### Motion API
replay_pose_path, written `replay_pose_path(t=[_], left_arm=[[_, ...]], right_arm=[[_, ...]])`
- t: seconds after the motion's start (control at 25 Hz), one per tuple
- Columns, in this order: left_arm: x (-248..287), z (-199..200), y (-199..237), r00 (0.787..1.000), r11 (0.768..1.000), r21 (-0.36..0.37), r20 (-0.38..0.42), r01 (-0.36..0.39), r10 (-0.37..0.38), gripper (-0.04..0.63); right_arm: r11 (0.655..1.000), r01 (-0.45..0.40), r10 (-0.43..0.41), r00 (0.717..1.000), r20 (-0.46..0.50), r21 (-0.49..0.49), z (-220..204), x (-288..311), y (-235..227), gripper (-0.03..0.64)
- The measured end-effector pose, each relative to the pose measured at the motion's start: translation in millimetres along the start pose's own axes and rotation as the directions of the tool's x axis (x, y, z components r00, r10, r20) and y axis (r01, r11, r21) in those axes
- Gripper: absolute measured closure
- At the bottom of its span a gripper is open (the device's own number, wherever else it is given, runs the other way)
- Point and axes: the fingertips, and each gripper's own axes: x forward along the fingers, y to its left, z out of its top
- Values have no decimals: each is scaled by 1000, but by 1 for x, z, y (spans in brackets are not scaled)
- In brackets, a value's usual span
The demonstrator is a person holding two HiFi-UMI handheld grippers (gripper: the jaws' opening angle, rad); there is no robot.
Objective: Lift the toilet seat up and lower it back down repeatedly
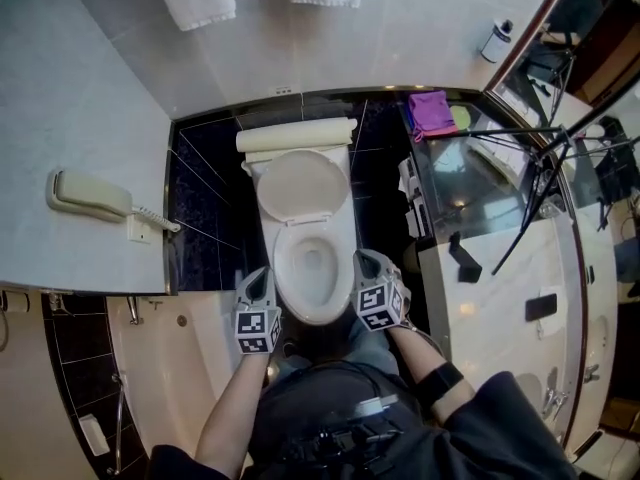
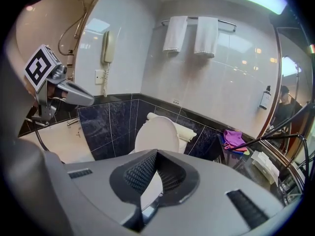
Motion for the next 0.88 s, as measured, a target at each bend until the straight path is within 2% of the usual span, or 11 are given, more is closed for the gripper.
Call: replay_pose_path(t=[0.28, 0.76, 0.88], left_arm=[[-2, 3, -4, 1000, 1000, 20, 16, -1, 1, 598], [13, 0, -3, 1000, 1000, 3, 5, -14, 14, 598], [17, -1, -5, 1000, 1000, 11, 9, -15, 15, 598]], right_arm=[[1000, 7, -7, 1000, -16, 4, -10, 0, 0, 595], [999, 31, -30, 999, -28, 22, -14, 16, -23, 590], [999, 13, -10, 998, -58, 51, -26, 21, -26, 528]])
